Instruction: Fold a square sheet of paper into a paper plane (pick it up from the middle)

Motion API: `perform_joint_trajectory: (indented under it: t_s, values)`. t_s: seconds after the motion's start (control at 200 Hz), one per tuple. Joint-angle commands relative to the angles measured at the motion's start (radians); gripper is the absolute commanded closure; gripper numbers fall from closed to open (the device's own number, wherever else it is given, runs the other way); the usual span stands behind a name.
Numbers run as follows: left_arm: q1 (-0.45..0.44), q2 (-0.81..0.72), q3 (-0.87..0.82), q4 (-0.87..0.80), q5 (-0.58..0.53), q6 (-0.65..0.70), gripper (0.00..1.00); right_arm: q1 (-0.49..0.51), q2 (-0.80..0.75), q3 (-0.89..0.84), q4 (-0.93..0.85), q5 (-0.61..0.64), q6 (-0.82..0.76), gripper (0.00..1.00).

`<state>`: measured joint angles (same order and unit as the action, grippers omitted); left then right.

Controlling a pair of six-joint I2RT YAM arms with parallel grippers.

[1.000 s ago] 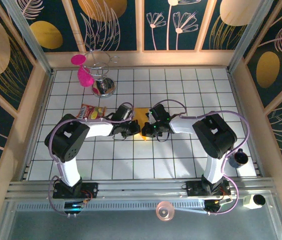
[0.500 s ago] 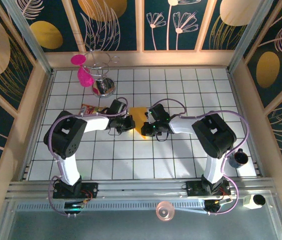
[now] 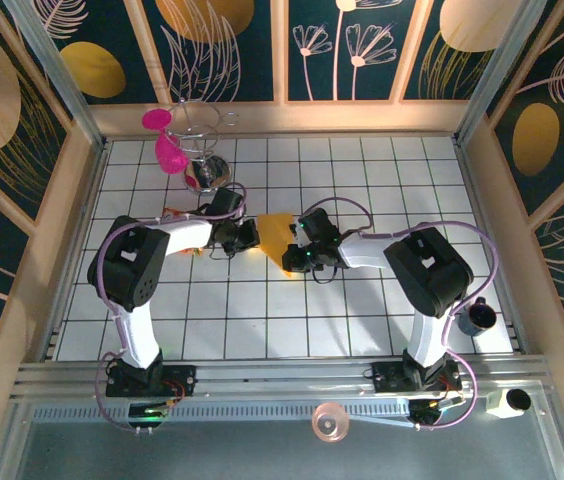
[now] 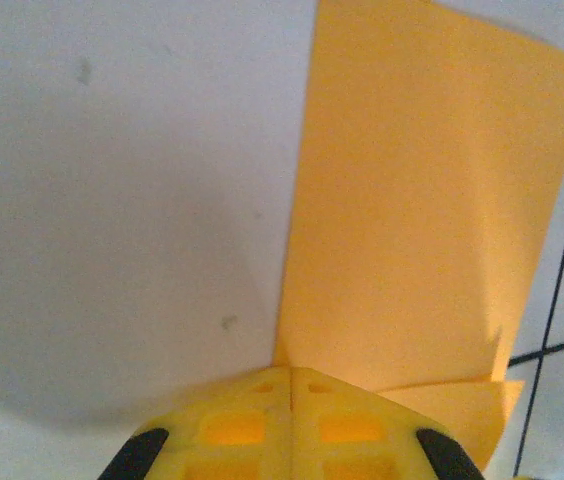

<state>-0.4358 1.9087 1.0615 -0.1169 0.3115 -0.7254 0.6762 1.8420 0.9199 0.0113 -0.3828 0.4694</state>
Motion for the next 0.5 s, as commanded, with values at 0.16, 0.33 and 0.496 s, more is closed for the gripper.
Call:
perform_joint_trajectory:
  t_s: [0.16, 0.33, 0.496]
  values:
    - [0.057, 0.018, 0.041, -0.085, -0.159, 0.047, 0.94, -0.013, 0.031, -0.075, -0.203, 0.092, 0.005, 1.0]
    - [0.057, -0.082, 0.026, -0.038, -0.113, 0.021, 0.91, -0.011, -0.073, -0.029, -0.09, 0.031, 0.067, 0.99]
    - [0.049, -0.229, -0.129, 0.112, -0.056, -0.095, 0.82, -0.012, -0.177, 0.003, 0.026, -0.001, 0.122, 0.87]
